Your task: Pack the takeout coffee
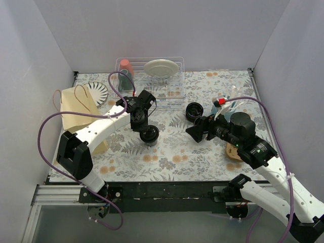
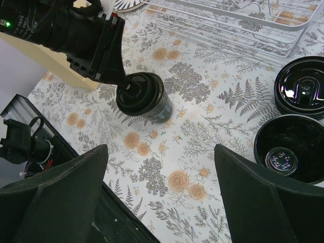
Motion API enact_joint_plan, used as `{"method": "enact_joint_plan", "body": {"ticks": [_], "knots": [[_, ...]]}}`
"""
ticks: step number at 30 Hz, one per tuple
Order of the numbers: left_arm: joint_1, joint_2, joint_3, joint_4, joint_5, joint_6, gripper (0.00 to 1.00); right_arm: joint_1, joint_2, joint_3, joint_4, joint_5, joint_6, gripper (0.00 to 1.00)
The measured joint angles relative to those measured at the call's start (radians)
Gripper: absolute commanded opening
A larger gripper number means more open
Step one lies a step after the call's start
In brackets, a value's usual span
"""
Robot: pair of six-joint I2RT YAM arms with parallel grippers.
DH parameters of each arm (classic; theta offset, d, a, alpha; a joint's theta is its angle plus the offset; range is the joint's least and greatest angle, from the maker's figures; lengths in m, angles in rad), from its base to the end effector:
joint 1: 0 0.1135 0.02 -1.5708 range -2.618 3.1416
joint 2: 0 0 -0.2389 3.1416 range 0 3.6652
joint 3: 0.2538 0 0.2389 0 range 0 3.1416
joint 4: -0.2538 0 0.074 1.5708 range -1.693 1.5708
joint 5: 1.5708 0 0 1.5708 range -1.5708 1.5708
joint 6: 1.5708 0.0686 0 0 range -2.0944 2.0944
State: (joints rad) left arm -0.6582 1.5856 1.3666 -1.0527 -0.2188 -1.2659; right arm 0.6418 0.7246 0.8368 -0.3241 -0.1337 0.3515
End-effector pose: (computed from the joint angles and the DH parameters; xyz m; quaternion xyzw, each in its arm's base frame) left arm 0.2495 -0.1741 0.2260 -0.3096 0.9330 -0.0598 0.1733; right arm 0.1571 0.1289 0.3275 -0.1538 0.7619 0.3444 0.5265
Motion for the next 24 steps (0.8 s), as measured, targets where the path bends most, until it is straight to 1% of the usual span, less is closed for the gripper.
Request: {"method": "enact_joint_plan", "body": {"ticks": [4, 8, 12, 18, 21, 24], "knots": [[0.0, 0.004, 0.0, 0.003, 0.006, 0.005, 0.33, 0.0, 0.006, 0.0, -0.004, 0.0, 0.0, 0.92], [0.0, 0.004, 0.002, 0.01, 0.021, 0.006, 0.38, 0.0, 0.012, 0.0, -0.004, -0.001, 0.0, 0.91], [0.002, 0.004, 0.007, 0.025, 0.037, 0.006, 0.4, 0.0, 0.042, 0.0, 0.0, -0.013, 0.012, 0.89], [0.011, -0.004, 0.018, 0.033, 0.024, -0.005, 0.44, 0.002, 0.147, 0.005, 0.02, -0.034, 0.033, 0.85], [0.018, -0.031, 0.018, 0.033, 0.021, -0.011, 0.43, 0.019, 0.214, 0.025, 0.028, -0.029, 0.041, 0.85], [0.023, -0.066, 0.015, 0.037, 0.021, -0.018, 0.4, 0.047, 0.262, 0.047, 0.042, -0.022, 0.046, 0.84]]}}
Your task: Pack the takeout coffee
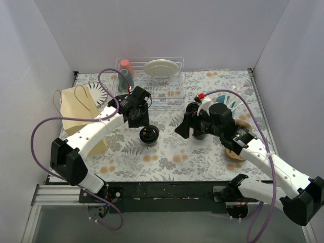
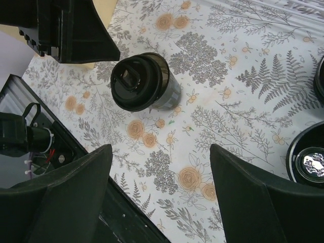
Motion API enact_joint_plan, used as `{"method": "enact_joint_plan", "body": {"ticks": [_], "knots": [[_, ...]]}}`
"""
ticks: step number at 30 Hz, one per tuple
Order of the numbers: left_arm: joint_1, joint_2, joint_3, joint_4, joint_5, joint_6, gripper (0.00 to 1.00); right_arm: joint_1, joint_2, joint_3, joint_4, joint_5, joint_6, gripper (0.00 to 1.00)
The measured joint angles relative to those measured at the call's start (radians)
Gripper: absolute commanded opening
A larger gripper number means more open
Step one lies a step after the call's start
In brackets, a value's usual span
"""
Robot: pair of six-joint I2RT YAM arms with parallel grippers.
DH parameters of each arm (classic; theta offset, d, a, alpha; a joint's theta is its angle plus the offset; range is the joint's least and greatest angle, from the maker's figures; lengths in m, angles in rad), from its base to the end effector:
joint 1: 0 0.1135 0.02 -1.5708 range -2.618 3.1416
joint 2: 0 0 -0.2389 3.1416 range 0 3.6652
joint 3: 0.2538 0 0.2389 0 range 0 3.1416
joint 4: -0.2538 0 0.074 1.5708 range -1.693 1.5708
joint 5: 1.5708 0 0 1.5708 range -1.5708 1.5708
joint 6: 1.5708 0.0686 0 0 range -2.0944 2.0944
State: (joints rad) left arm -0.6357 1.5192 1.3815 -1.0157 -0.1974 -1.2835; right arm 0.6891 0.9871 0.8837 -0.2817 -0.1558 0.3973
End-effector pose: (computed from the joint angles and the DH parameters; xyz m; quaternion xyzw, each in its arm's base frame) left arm 0.2512 -0.1686 0.2506 -0.3292 0.9164 -0.1135 0.1973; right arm 0.1908 0.1709 0.2954 -0.1632 0.8117 0.3432 0.4435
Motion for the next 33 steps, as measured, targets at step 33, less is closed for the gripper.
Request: {"method": "enact_joint_plan", "body": {"ticks": [33], "knots": [[0.0, 0.001, -0.093, 0.072, 0.03, 0.001, 0.08, 0.033, -0.014, 0.005, 0.026, 0.05, -0.002, 0.84]]}}
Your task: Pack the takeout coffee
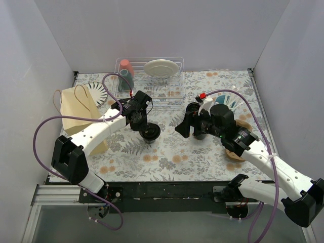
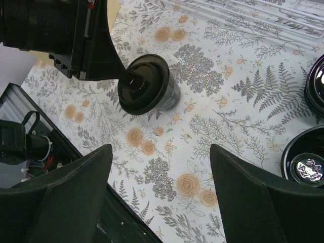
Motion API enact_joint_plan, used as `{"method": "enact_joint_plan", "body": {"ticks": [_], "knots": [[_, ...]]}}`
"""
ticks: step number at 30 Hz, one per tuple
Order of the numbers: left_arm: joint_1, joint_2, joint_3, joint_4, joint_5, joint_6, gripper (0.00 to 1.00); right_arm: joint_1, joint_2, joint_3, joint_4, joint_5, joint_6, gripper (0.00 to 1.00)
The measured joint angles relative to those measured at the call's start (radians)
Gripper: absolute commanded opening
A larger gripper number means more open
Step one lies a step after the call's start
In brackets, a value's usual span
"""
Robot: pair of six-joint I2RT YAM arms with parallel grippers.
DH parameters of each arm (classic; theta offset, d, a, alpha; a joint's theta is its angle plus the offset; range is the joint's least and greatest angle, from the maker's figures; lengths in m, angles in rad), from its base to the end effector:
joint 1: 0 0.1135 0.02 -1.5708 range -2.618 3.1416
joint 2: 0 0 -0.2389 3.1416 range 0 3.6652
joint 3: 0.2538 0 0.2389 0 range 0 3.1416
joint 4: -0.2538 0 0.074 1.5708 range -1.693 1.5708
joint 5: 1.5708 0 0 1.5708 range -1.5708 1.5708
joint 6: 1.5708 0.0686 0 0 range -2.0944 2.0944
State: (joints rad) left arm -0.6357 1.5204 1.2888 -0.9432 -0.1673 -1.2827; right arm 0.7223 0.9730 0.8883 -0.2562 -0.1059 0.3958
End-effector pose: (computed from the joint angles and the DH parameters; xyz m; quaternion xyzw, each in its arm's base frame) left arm 0.2493 -0.1698 0.2267 -0.3262 0.9211 -0.1135 0.1796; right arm 0.1866 0.1741 0.3036 -0.1627 0.7999 0.3422 0.4655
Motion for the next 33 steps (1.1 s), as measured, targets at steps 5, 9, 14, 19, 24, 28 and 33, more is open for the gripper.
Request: {"method": "enact_joint_plan", "body": {"ticks": [5, 9, 14, 19, 24, 28, 33], "knots": [[0.0, 0.003, 0.0, 0.006, 0.001, 0.001, 0.08, 0.0, -0.003, 0.0, 0.0, 0.002, 0.0, 0.85], [0.0, 0.004, 0.0, 0.006, 0.0, 0.002, 0.08, 0.0, -0.003, 0.0, 0.0, 0.002, -0.002, 0.84], [0.0, 0.004, 0.0, 0.006, -0.002, 0.003, 0.04, 0.0, -0.003, 0.0, 0.003, 0.0, -0.002, 0.84], [0.0, 0.004, 0.001, 0.004, -0.01, 0.004, 0.0, 0.0, -0.002, 0.0, 0.005, -0.002, -0.002, 0.84], [0.0, 0.004, 0.021, -0.008, -0.026, 0.004, 0.0, 0.0, -0.002, 0.0, 0.005, -0.002, -0.002, 0.84], [0.0, 0.004, 0.056, -0.021, -0.048, 0.004, 0.0, 0.0, -0.002, 0.0, 0.005, -0.002, -0.002, 0.84], [0.0, 0.004, 0.077, -0.044, -0.1, 0.003, 0.0, 0.0, -0.002, 0.0, 0.005, -0.002, -0.002, 0.84]]}}
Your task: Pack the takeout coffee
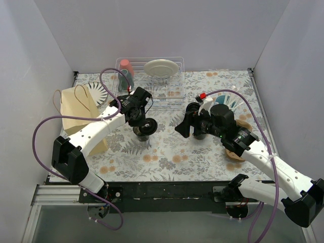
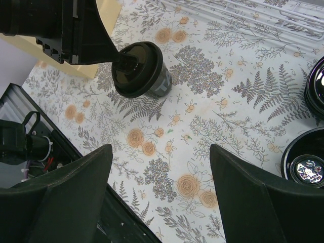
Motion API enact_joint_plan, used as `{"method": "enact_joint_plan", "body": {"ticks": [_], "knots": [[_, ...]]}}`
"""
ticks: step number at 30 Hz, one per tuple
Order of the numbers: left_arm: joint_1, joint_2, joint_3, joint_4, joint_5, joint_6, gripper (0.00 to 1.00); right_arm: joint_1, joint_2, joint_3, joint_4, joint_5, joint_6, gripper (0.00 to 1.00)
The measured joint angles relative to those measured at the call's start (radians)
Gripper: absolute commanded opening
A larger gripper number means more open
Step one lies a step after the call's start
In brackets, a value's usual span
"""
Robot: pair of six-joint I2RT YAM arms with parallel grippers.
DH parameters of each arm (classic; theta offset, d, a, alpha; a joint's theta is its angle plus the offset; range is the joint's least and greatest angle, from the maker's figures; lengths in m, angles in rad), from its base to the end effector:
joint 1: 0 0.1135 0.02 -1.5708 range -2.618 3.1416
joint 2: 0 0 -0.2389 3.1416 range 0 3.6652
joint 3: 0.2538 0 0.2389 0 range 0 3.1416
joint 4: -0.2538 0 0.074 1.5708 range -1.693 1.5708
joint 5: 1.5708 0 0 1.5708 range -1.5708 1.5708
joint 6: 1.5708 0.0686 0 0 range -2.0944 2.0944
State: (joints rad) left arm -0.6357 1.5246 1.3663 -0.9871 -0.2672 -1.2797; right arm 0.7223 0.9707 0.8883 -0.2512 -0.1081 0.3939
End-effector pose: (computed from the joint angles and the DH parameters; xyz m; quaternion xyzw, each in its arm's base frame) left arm 0.2559 -0.1663 0.2473 -0.3332 0.9101 -0.0962 0.2269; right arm 0.1863 0.1740 0.3048 -0.1639 0.7974 0.3440 0.4679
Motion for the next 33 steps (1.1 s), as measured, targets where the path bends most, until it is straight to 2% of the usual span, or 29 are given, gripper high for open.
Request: {"method": "enact_joint_plan", "body": {"ticks": [11, 26, 31, 33], "knots": [[0.026, 0.002, 0.0, -0.042, -0.097, 0.001, 0.0, 0.0, 0.0, 0.0, 0.0, -0.004, -0.002, 0.85], [0.027, 0.048, -0.034, -0.029, -0.107, 0.008, 0.0, 0.0, 0.011, 0.0, 0.003, -0.007, -0.005, 0.85], [0.027, 0.049, -0.045, -0.008, -0.108, 0.008, 0.03, 0.0, 0.023, 0.0, 0.02, -0.01, -0.005, 0.85], [0.027, 0.05, -0.049, -0.002, -0.108, 0.008, 0.0, 0.0, 0.034, 0.0, 0.027, -0.015, -0.005, 0.85]]}}
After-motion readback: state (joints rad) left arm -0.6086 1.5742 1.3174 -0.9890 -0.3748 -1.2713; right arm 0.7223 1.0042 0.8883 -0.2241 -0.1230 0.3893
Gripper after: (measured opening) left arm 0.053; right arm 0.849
